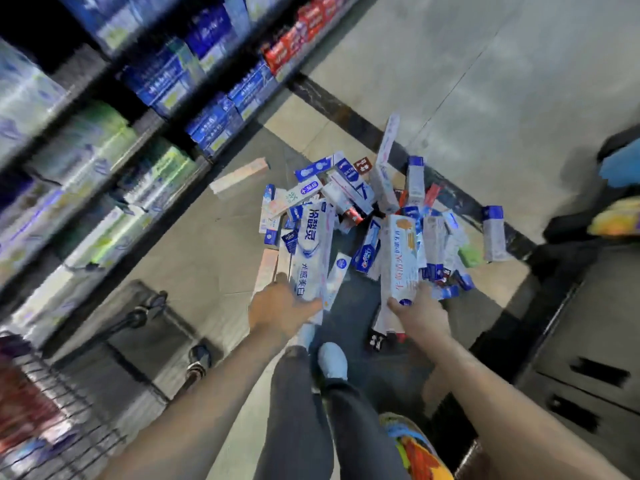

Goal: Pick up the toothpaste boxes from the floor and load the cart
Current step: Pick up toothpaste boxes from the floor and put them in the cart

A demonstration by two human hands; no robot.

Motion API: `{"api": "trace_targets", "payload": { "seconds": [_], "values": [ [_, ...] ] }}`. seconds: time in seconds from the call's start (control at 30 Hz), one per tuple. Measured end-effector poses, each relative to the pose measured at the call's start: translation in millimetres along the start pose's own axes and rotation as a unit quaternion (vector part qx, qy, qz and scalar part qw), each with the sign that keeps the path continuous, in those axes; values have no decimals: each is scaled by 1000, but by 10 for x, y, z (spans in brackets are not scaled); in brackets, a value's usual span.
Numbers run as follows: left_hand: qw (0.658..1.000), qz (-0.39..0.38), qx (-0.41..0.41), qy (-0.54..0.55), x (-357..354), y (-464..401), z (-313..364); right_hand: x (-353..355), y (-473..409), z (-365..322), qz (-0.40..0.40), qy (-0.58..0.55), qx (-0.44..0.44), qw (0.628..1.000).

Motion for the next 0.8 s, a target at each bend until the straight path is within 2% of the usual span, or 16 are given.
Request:
{"api": "trace_targets", "payload": {
  "seconds": [0.23,0.37,0.57,0.7,0.8],
  "values": [
    [993,59,19,96,768,1223,-329,655,1079,-267,31,-27,103,994],
    [986,103,39,127,1058,1826,-696,714,1565,-601,17,-27,209,977],
    [966,187,104,146,1482,2609,-1475,445,2300,-1385,-28,69,354,932],
    [941,263,158,143,1677,3024,-2111,71,2896,-1946,-45,105,435,893],
    [919,283,217,170,1693,3269,-2648,-311,3348,-2275,-61,138,479,865]
  ]
}}
Point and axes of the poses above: each hand's wrist, its own y-axis away from the middle knuckle, its own x-axis out of the back of the hand, z = x × y, the point moved 3 cm from there along -y, towards the middle knuckle, and after that the axes turned 1 degree about -y, right-handed, at the moved point
